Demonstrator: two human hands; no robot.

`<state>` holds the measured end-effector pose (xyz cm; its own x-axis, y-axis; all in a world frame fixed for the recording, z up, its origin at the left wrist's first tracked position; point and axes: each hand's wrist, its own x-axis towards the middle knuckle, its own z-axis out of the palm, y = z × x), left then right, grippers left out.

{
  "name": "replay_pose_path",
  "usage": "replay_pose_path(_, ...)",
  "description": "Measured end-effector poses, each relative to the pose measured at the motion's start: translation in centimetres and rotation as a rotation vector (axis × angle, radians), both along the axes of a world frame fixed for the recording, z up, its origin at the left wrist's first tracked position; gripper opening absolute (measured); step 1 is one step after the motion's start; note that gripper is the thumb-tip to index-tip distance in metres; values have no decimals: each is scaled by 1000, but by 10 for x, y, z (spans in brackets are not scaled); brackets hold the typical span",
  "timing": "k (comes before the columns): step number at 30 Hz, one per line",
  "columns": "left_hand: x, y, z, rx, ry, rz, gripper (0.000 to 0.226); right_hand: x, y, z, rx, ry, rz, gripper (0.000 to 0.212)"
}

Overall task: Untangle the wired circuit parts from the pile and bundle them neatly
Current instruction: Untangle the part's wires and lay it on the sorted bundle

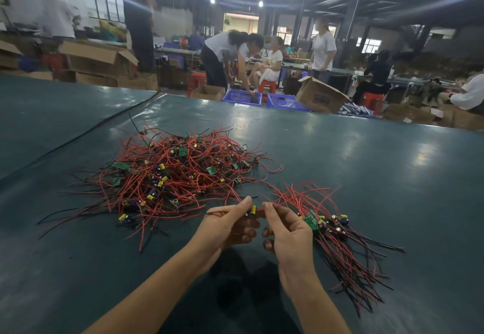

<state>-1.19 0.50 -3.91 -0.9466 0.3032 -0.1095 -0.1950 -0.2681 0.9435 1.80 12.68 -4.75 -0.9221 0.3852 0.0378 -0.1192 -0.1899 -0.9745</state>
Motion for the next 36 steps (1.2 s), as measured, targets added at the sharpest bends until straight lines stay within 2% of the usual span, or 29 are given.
replay_pose_path(2, 2, 2, 0, -24, 52, 17, 45, 0, 1, 1, -20, -28, -25, 15)
replay_pose_path(5, 3, 5, -1, -61, 122, 46, 40, 1, 2, 1, 52, -61, -22, 27)
replay_pose_path(10, 4, 3, -3, -185, 248, 2, 45, 4, -2, 2, 122, -19, 15, 21)
replay_pose_path(13, 3, 3, -4, -232, 284, 0, 41, 2, -1, -1, 71, -76, 11, 25)
replay_pose_path(18, 4, 6, -4, -180, 246, -17, 30, -3, 2, 1, -136, -154, 31, 23)
replay_pose_path(22, 2, 5, -1, -160, 223, -5, 30, -8, 14, 8, -179, -201, -69, 20)
replay_pose_path(29, -1, -2, 5, -108, 222, -56, 31, -14, 52, 13, -431, -124, -98, 20)
replay_pose_path(32, -1, -3, 3, -93, 214, -67, 40, -14, 56, 12, -533, -130, -75, 25)
replay_pose_path(34, 0, -2, 2, -85, 214, -77, 36, -14, 53, 12, -545, -122, -102, 26)
replay_pose_path(36, -1, -2, 1, -73, 201, -69, 35, -14, 45, 9, -463, -109, -173, 26)
